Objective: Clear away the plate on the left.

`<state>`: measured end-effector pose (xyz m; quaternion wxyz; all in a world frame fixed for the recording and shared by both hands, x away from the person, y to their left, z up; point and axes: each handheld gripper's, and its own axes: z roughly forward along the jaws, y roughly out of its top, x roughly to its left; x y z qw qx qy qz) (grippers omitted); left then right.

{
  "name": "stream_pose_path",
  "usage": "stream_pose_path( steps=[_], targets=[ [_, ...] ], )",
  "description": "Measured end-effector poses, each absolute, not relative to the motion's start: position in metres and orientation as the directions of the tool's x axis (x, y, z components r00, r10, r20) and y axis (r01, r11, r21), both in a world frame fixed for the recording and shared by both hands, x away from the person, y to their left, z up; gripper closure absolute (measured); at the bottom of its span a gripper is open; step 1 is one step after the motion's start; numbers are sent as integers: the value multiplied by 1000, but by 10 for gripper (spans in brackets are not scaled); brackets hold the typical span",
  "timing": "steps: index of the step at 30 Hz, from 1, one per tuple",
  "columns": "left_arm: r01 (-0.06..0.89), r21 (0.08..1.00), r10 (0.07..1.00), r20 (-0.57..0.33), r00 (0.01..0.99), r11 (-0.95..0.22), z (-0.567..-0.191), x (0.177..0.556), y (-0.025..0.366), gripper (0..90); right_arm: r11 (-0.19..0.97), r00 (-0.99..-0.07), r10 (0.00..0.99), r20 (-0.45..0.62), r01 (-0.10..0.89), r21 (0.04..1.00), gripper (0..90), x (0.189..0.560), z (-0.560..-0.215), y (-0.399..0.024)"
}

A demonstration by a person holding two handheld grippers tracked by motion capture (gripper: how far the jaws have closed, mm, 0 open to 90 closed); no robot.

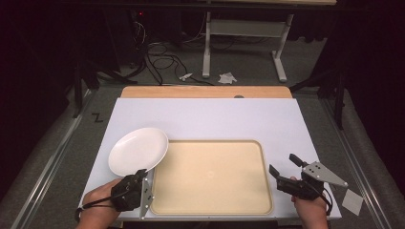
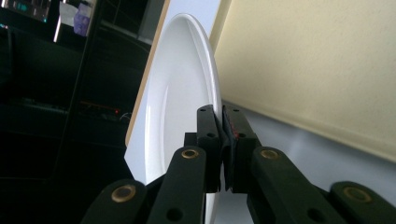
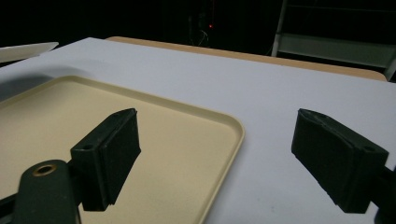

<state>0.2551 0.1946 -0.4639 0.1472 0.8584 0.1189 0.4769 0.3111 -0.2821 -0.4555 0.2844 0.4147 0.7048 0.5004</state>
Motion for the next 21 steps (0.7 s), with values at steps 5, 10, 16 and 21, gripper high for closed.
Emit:
stream_pose_path(
  steps=[5,10,16,21],
  targets=[
    [44,373,339,779,528,-927,-463,257,186,867,154,-495,869,14,297,942,162,311,-455,-283],
    [16,382,332,780,530,-924,-461,258,177,867,152,-491,871,16,299,942,162,311,-456,-283],
    [-6,368,305,779,547,-930,-463,261,166,866,155,-498,867,10,290,944,162,310,-454,-282],
    [-47,375,285,776,563,-926,-462,262,154,867,155,-490,872,10,294,943,162,310,-455,-283]
  ],
)
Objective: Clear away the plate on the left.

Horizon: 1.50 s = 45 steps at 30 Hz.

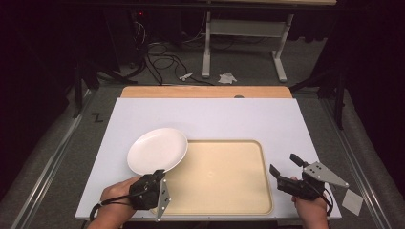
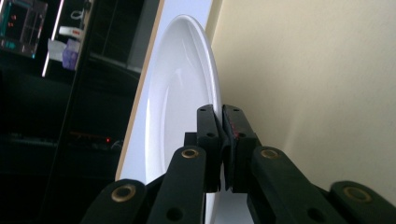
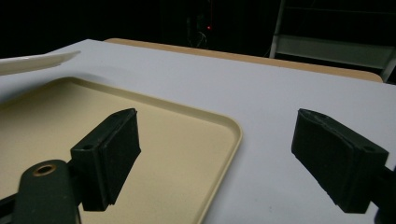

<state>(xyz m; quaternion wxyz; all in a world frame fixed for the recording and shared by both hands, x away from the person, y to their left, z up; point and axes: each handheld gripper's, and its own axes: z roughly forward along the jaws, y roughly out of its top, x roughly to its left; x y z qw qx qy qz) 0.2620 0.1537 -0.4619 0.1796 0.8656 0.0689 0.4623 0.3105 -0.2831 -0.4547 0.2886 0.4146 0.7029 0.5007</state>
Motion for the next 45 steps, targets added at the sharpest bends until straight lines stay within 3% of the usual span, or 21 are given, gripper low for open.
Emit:
stream_pose_path(
  steps=[24,45],
  targets=[
    [-160,384,227,779,584,-909,-459,265,108,867,153,-487,874,13,299,942,162,310,-456,-285],
    [-263,359,119,764,634,-896,-470,256,69,866,151,-484,875,13,297,943,162,308,-455,-285]
  ],
)
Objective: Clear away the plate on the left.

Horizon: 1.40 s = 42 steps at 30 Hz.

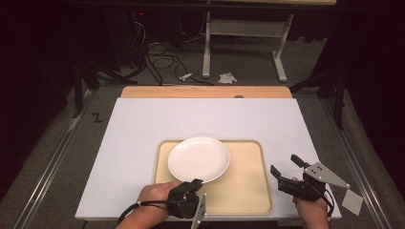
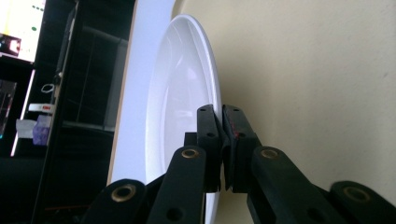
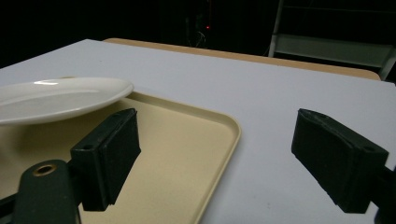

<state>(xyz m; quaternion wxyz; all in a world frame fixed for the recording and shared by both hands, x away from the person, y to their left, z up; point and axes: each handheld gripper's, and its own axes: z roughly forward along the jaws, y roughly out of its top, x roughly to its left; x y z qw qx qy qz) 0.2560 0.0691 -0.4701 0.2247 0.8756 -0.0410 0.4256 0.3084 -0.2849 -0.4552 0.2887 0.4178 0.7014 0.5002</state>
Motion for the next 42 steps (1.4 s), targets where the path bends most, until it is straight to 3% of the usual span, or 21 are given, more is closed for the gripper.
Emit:
stream_pose_path(
  steps=[21,30,42],
  targets=[
    [-317,343,49,744,666,-884,-490,254,49,871,147,-485,874,23,310,939,162,310,-457,-284],
    [-287,399,81,692,717,-871,-490,256,53,859,154,-490,872,15,304,940,162,309,-457,-284],
    [-263,406,69,643,762,-875,-497,259,52,822,154,-494,869,18,305,940,162,309,-456,-284]
  ],
)
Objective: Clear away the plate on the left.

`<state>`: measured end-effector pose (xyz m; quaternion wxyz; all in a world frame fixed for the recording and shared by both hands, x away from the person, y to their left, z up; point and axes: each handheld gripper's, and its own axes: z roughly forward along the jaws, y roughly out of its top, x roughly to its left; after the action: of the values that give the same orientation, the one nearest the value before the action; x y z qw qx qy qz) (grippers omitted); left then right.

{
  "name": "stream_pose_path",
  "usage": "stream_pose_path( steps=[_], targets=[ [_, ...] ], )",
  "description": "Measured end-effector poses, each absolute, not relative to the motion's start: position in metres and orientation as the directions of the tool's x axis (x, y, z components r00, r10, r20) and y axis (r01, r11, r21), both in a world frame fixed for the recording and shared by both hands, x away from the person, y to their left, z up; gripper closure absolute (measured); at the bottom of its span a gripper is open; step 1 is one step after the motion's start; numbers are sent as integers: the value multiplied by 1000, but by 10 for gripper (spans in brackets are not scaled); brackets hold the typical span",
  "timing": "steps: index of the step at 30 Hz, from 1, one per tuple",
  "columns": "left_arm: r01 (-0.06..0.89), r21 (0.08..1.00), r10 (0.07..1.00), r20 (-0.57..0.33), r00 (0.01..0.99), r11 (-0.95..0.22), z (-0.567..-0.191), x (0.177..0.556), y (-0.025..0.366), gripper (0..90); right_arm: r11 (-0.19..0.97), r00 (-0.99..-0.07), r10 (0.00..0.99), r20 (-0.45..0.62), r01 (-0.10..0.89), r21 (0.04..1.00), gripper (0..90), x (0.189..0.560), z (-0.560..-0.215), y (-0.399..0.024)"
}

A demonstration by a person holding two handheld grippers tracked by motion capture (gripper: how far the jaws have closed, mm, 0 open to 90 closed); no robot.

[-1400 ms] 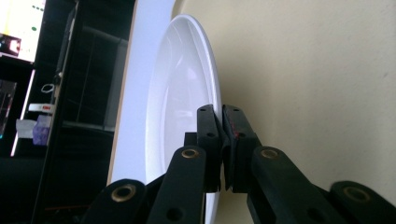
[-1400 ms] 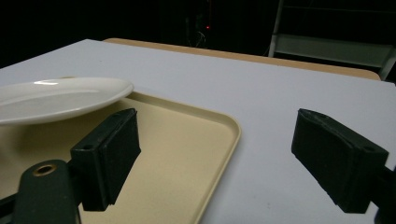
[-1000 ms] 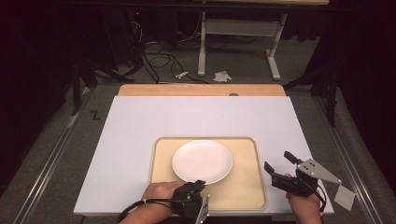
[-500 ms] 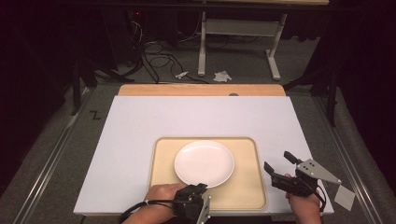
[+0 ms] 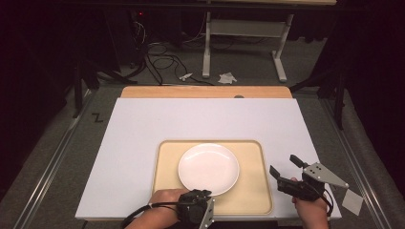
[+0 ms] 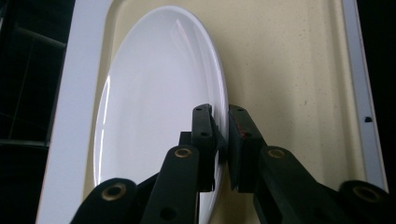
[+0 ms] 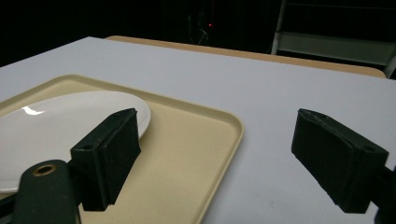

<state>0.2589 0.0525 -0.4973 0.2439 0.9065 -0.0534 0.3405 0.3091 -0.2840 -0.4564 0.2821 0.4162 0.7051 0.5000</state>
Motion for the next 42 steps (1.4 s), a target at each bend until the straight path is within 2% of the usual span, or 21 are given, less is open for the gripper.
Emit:
stream_pose_path(
  steps=[8,22,32,42],
  targets=[
    [-240,427,75,601,796,-872,-500,261,55,803,156,-497,867,20,310,938,162,310,-457,-283],
    [-221,406,52,561,826,-887,-507,264,51,769,161,-505,863,20,313,936,162,310,-458,-283],
    [-199,469,90,525,847,-861,-497,265,56,665,160,-505,863,23,316,935,162,310,-458,-282],
    [-203,514,129,538,833,-834,-482,262,65,667,162,-506,862,20,314,936,162,310,-458,-281]
  ],
)
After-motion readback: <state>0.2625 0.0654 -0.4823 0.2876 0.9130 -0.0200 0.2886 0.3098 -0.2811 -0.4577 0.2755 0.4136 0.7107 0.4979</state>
